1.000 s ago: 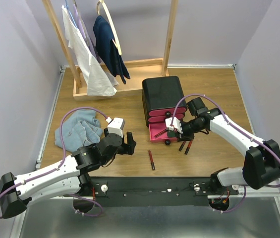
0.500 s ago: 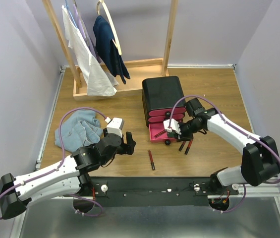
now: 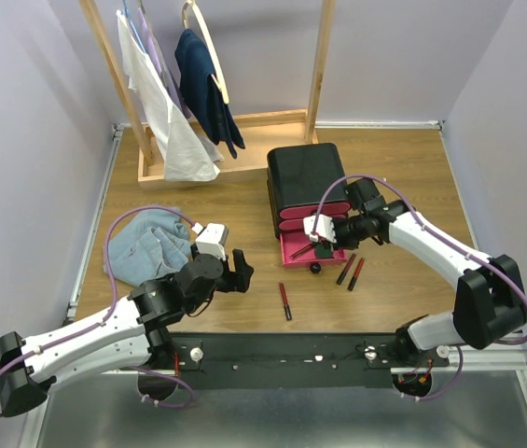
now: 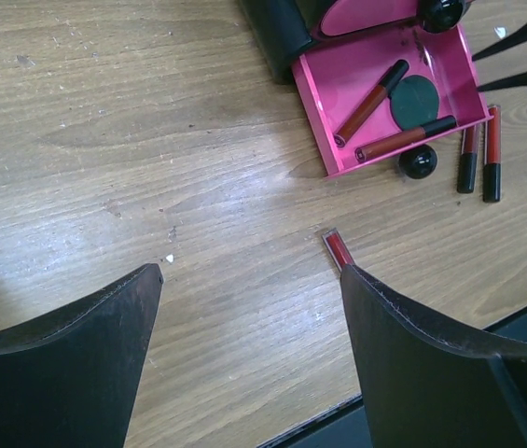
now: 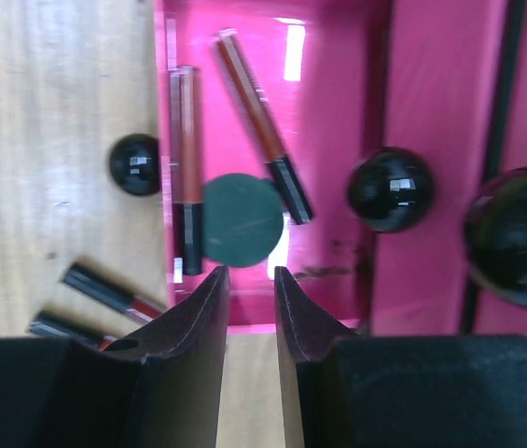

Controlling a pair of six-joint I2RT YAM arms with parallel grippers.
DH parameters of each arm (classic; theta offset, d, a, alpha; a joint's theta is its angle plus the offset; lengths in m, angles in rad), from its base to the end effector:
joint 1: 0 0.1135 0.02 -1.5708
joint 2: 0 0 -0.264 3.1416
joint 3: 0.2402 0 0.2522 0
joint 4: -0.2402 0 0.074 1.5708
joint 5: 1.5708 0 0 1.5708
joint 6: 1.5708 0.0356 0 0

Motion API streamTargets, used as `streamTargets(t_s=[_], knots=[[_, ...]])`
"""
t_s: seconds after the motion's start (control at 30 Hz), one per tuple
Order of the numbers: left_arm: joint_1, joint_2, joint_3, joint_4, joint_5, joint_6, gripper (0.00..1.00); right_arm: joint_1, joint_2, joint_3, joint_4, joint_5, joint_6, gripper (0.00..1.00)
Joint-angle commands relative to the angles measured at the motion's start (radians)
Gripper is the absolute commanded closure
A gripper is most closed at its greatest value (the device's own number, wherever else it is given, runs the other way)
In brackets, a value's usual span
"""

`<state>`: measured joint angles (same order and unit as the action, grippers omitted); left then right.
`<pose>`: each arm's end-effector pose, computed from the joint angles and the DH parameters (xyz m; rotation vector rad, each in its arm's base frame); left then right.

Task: Organize the makeup
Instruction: Pick up the makeup tool from the drawer.

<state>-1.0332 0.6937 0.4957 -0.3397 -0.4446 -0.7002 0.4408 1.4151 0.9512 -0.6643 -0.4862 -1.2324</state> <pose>0.0952 -0.1297 0.2386 0.0818 2.1051 -0.5989 0.2372 0.1303 0.2230 -1.9727 1.5902 0.3595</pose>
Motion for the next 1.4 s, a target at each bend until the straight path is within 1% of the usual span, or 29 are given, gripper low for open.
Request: streamTargets(t_s=[0.0, 0.17, 0.37, 0.53, 0.6, 0.73, 0.97, 1.07, 1.17, 1.2, 1.27, 1.3, 1.37], knots=[[0.005, -0.013, -0.016, -0.004, -0.031, -0.013, 0.13, 0.021, 0.022, 0.012, 0.104, 0.084, -0.019, 0.67], [0.007, -0.020, -0.019, -0.008, -0.034, -0.018, 0.13, 0.035, 0.050, -0.011, 0.127, 0.103, -0.035, 0.66], [0.007, -0.037, -0.026, -0.021, -0.042, -0.025, 0.13, 0.052, 0.085, -0.045, 0.155, 0.110, -0.026, 0.62], [0.009, -0.046, -0.026, -0.033, -0.045, -0.031, 0.13, 0.055, 0.108, -0.071, 0.166, 0.117, -0.018, 0.53], [0.009, -0.051, -0.029, -0.035, -0.048, -0.035, 0.13, 0.056, 0.113, -0.078, 0.169, 0.116, -0.018, 0.47], [0.009, -0.057, -0.034, -0.038, -0.051, -0.039, 0.13, 0.059, 0.128, -0.089, 0.173, 0.120, -0.013, 0.46], [0.010, -0.049, -0.031, -0.036, -0.051, -0.038, 0.13, 0.061, 0.189, -0.077, 0.161, 0.117, 0.002, 0.46], [0.012, -0.051, -0.029, -0.041, -0.052, -0.038, 0.13, 0.061, 0.214, -0.071, 0.160, 0.118, 0.007, 0.49], [0.010, -0.054, -0.026, -0.047, -0.055, -0.036, 0.13, 0.061, 0.237, -0.063, 0.150, 0.123, 0.014, 0.58], [0.010, -0.056, -0.026, -0.047, -0.057, -0.036, 0.13, 0.061, 0.242, -0.062, 0.146, 0.123, 0.016, 0.66], [0.012, -0.056, -0.026, -0.050, -0.059, -0.036, 0.13, 0.062, 0.245, -0.057, 0.141, 0.123, 0.019, 0.74], [0.012, -0.057, -0.025, -0.050, -0.059, -0.038, 0.13, 0.061, 0.242, -0.055, 0.140, 0.120, 0.020, 0.81], [0.012, -0.059, -0.025, -0.051, -0.059, -0.038, 0.13, 0.061, 0.223, -0.054, 0.137, 0.118, 0.021, 0.87]])
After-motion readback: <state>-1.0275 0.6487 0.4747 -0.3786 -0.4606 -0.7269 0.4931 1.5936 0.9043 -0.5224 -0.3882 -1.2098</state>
